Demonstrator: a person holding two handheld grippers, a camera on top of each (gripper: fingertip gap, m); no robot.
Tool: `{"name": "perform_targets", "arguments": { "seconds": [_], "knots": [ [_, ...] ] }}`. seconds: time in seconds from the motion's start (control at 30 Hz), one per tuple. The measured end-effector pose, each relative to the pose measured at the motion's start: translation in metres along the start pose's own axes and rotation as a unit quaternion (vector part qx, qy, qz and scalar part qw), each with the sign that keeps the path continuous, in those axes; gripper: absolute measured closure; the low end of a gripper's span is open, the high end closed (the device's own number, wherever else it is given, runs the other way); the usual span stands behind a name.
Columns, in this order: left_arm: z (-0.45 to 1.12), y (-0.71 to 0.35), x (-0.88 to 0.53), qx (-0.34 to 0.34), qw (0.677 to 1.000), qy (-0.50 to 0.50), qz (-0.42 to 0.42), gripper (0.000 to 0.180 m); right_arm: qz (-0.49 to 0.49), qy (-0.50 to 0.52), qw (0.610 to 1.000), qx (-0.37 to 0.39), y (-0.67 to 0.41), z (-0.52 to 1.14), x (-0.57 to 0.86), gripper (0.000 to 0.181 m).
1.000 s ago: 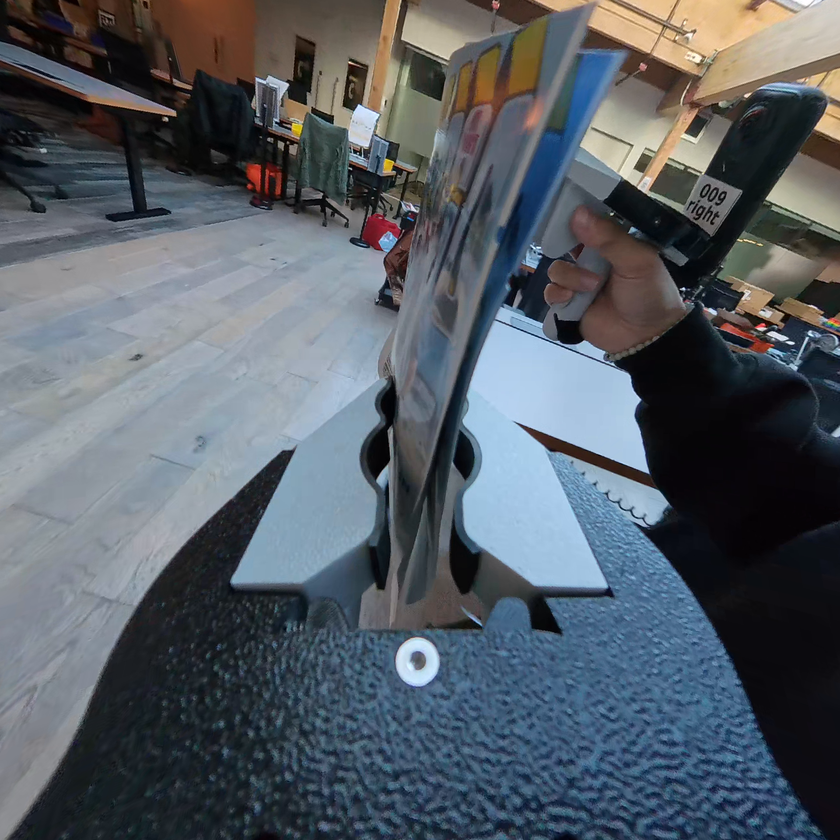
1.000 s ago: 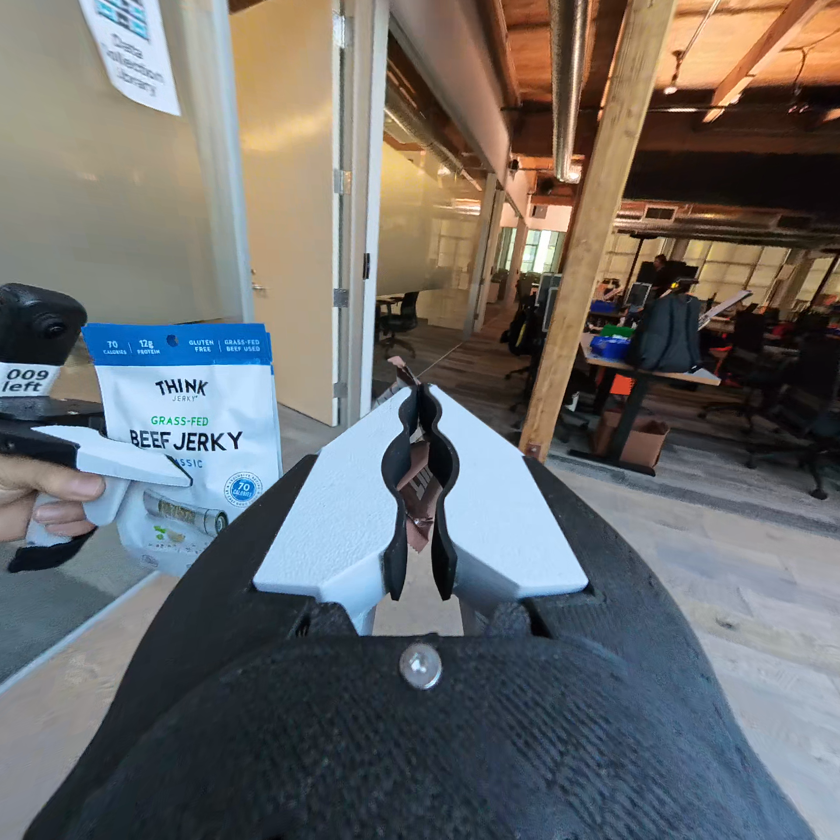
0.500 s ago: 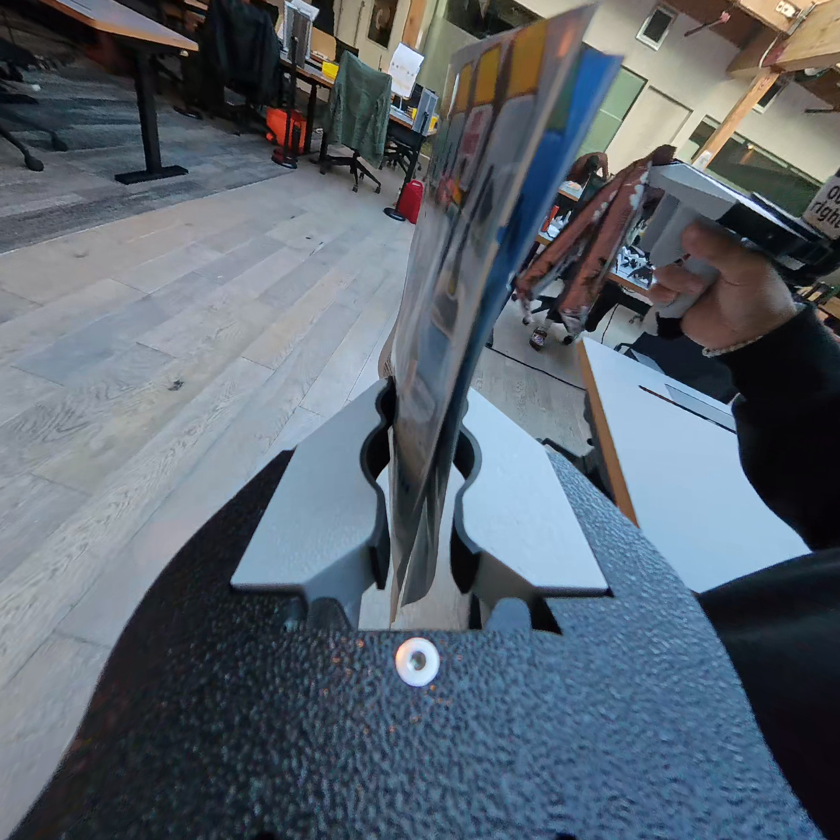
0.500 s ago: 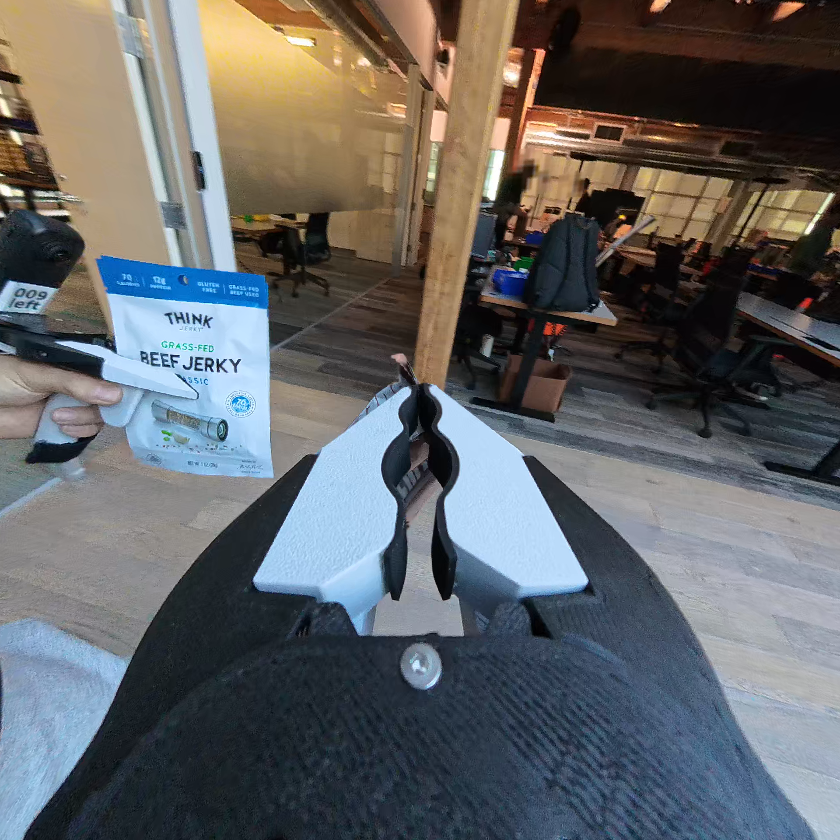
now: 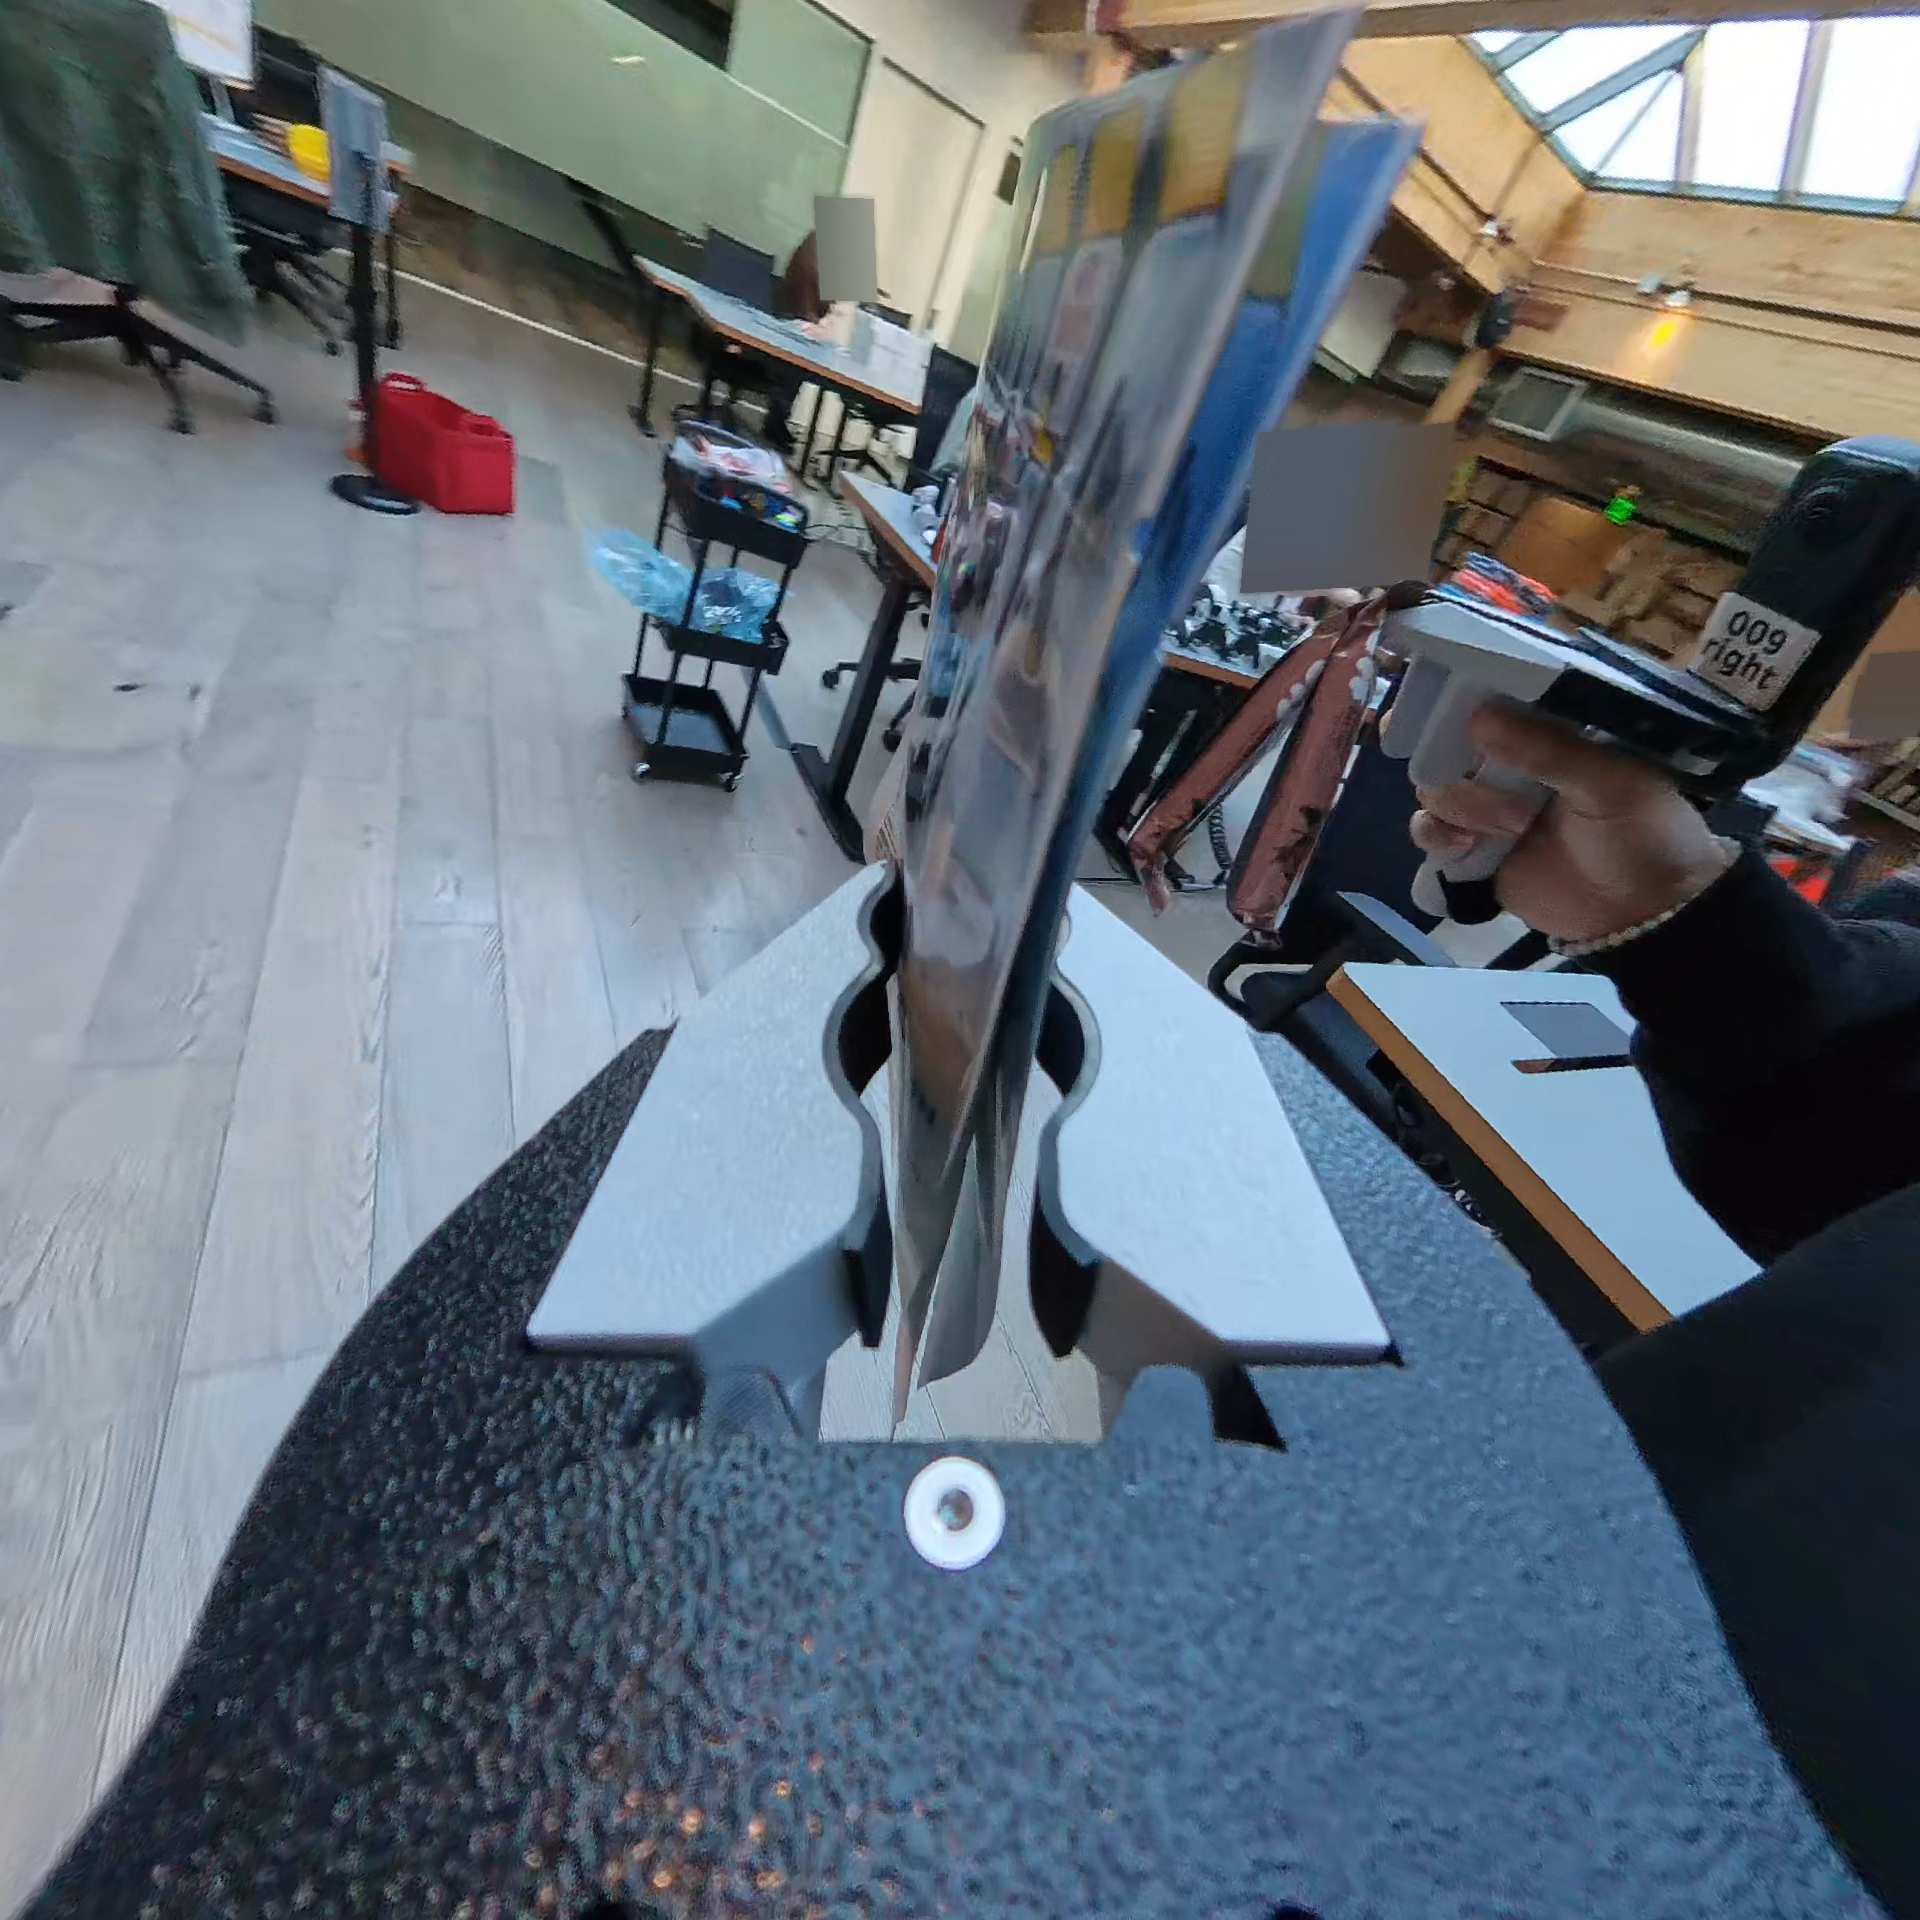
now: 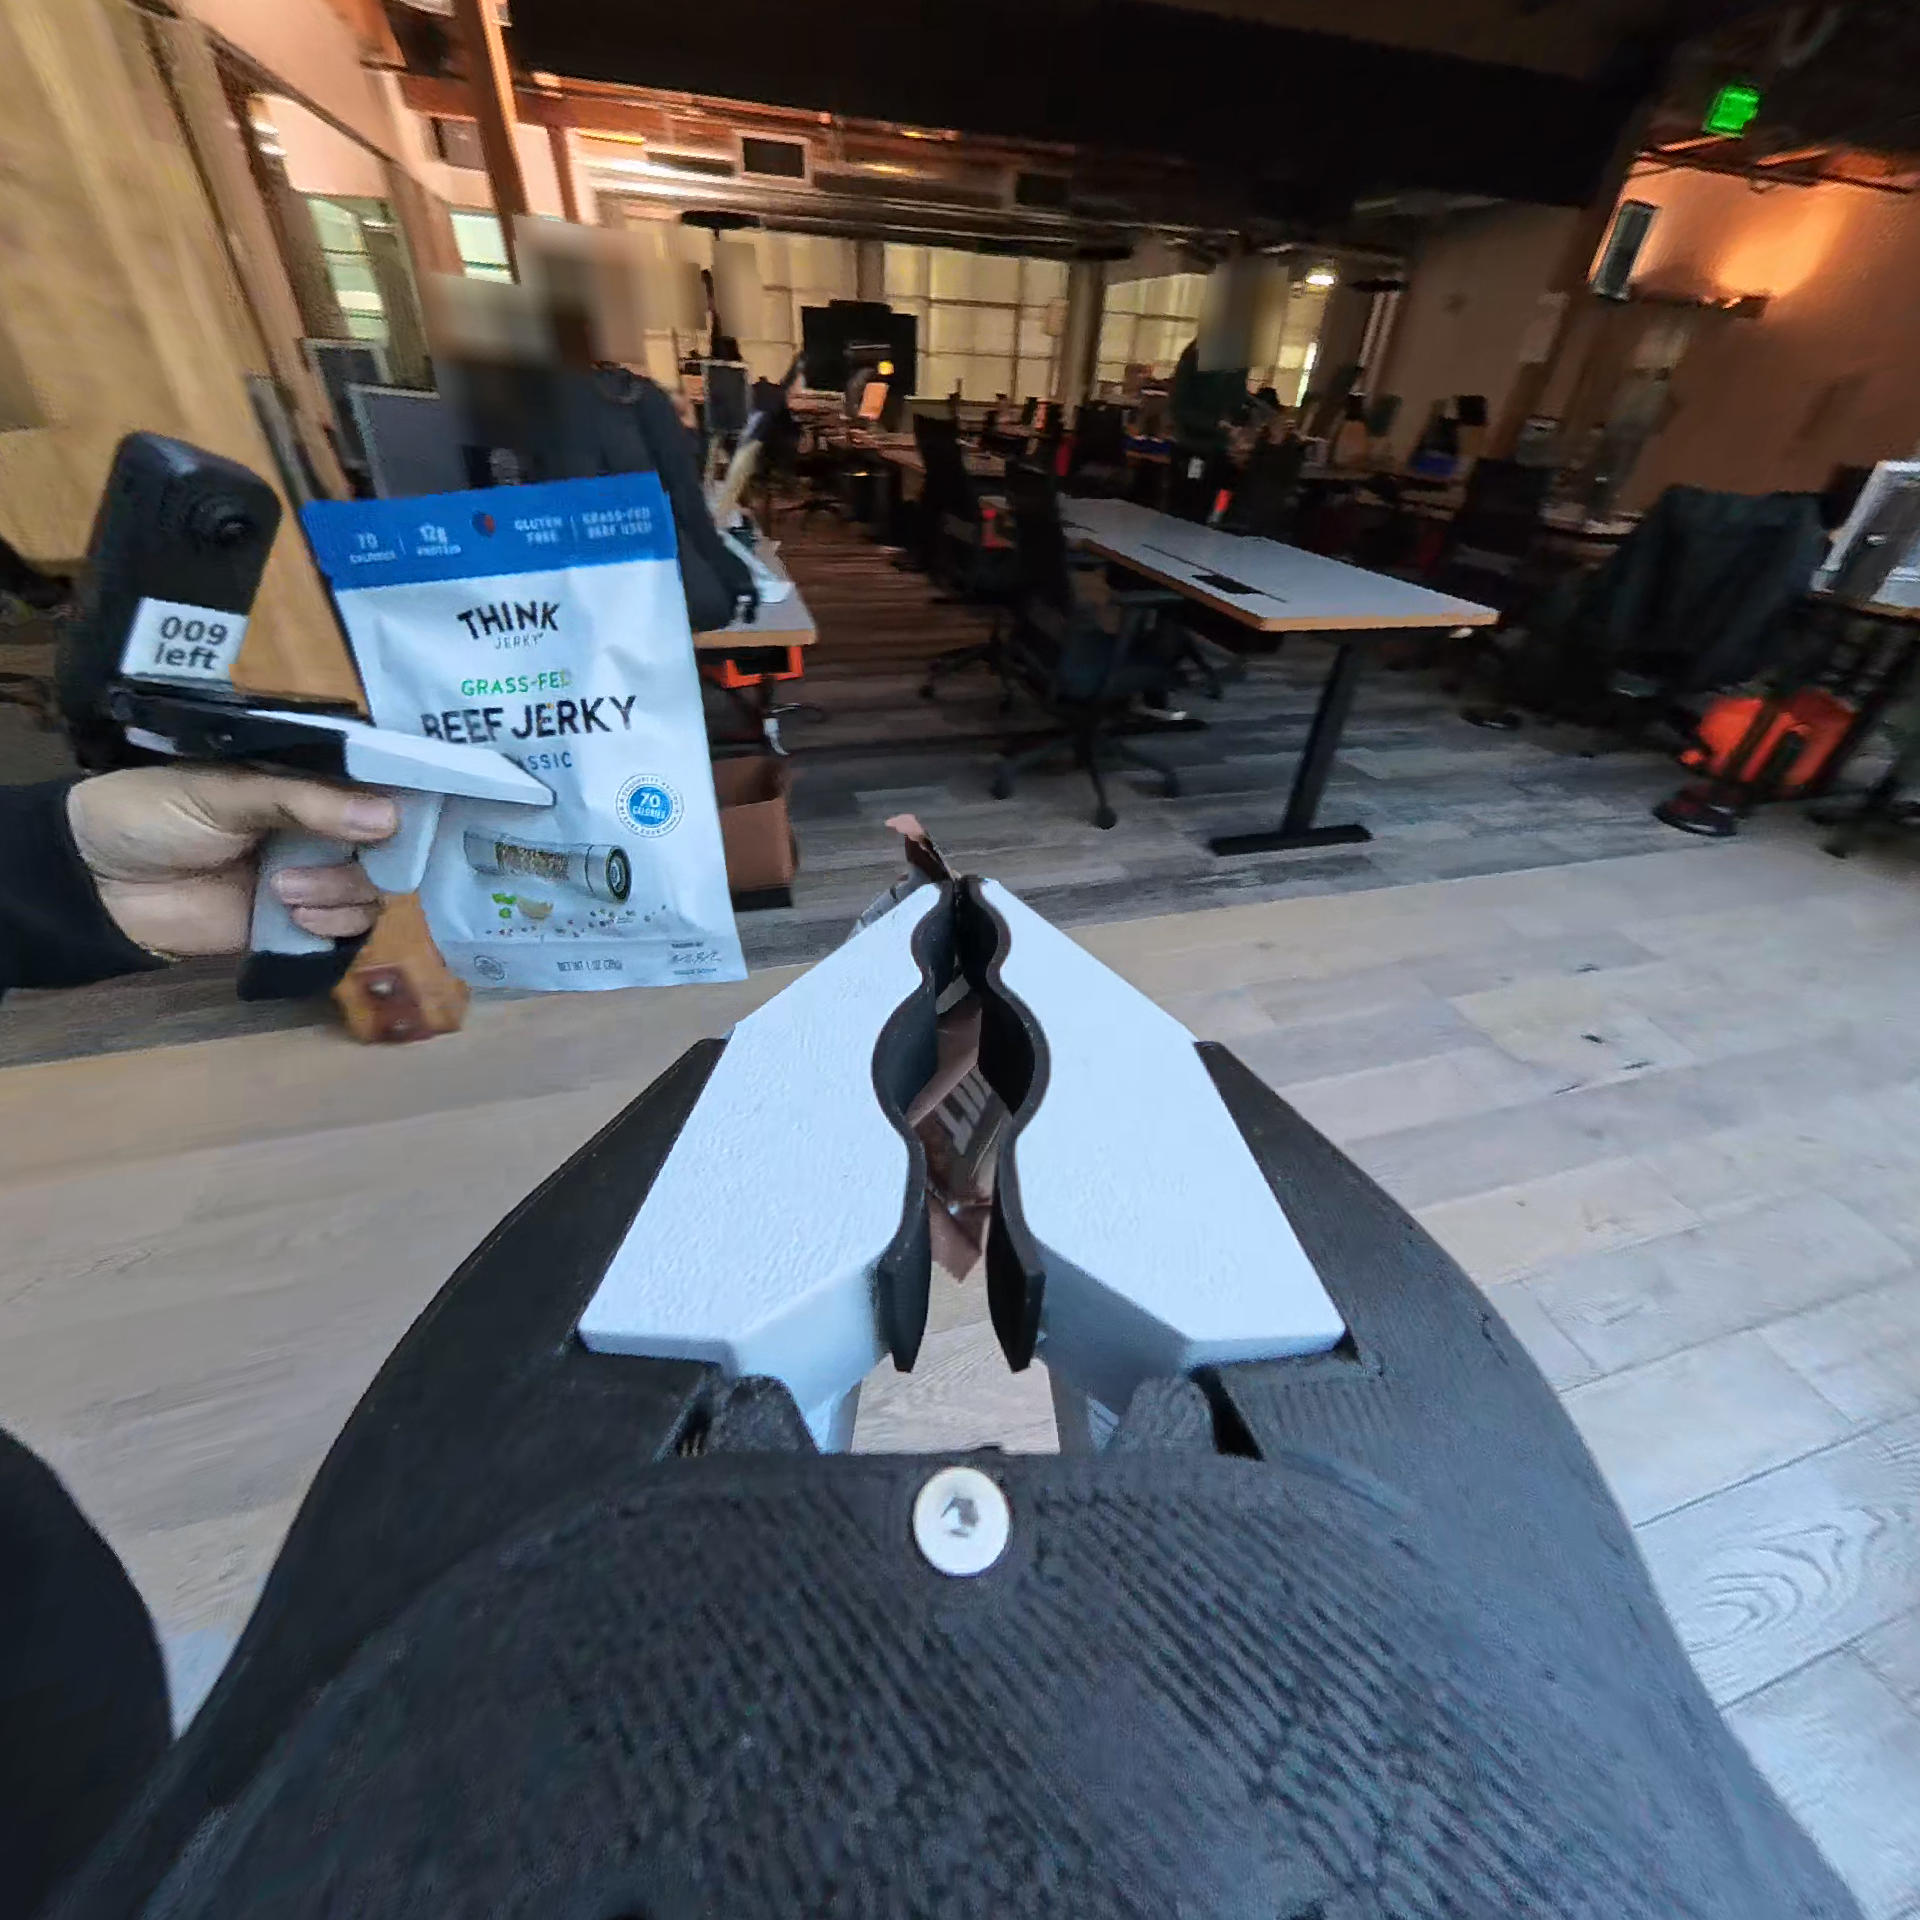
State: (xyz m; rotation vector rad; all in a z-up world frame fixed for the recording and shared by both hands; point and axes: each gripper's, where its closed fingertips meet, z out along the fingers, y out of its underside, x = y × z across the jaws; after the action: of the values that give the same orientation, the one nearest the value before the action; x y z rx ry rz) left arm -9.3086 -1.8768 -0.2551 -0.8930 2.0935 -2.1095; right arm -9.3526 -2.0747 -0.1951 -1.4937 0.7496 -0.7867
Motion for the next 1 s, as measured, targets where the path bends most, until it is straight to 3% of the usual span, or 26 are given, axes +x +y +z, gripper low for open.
{"name": "perform_targets", "arguments": {
  "seconds": [0.2,0.47,0.77,1.0],
  "knots": [
    [0.164,-0.077,-0.163,0.001,0.998,0.068,0.005,0.16,-0.027,0.013,0.999,0.031,0.004,0.159,0.168,0.181],
    [0.307,-0.193,-0.4,0.028,0.999,0.012,-0.035,0.16,-0.015,-0.032,0.998,0.047,-0.014,0.409,0.384,0.181],
    [0.448,-0.282,-0.689,0.056,0.996,-0.064,-0.024,0.16,-0.042,-0.065,0.996,0.053,-0.034,0.677,0.609,0.181],
    [0.617,-0.381,-0.897,0.041,0.998,-0.017,-0.041,0.16,-0.008,-0.023,0.999,0.049,-0.038,0.86,0.793,0.181]
  ]
}}
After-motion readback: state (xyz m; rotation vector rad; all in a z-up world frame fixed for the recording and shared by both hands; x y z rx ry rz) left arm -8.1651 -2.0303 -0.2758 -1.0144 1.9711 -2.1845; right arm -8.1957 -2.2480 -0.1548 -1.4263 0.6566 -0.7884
